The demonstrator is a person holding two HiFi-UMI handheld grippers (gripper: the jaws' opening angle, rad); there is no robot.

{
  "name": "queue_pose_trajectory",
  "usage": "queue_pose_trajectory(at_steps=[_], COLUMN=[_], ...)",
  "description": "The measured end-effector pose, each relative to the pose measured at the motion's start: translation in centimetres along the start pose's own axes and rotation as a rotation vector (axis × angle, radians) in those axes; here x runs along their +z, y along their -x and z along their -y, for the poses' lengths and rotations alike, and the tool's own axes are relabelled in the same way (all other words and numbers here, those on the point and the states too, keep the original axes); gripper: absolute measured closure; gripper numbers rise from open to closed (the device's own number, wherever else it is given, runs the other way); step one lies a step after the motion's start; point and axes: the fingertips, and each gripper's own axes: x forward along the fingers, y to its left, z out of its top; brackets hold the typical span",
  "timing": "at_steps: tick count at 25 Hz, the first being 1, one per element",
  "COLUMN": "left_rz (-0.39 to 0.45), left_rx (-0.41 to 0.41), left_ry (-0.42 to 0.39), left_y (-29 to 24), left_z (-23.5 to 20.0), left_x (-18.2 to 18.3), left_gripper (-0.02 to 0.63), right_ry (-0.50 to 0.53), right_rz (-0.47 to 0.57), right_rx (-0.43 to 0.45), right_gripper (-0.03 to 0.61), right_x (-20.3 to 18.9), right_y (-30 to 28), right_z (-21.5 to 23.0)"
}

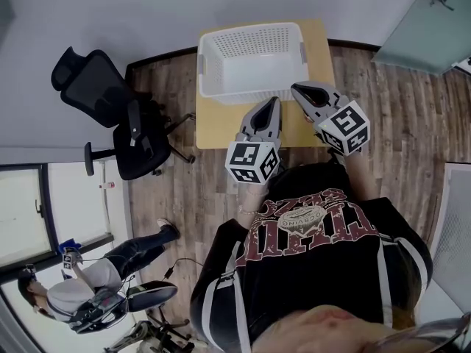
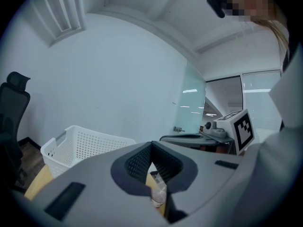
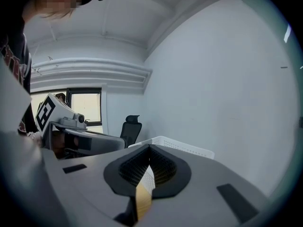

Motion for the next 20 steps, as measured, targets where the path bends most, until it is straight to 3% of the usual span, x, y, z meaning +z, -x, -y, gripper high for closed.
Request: queue_pose_trajectory(at_steps=[20], left_rz=[0.002], left_rx=[0.002], left_ry=[0.009], left_y=[-0.45], left_z=[-0.58], left_x=[0.26], left_gripper=[0.566], right_ry=[0.003], right_rz=[-0.021], right_rx=[0.001], right_gripper=[0.56], right_x=[-0.38], right_y=[-0.48], right_z=[0.19])
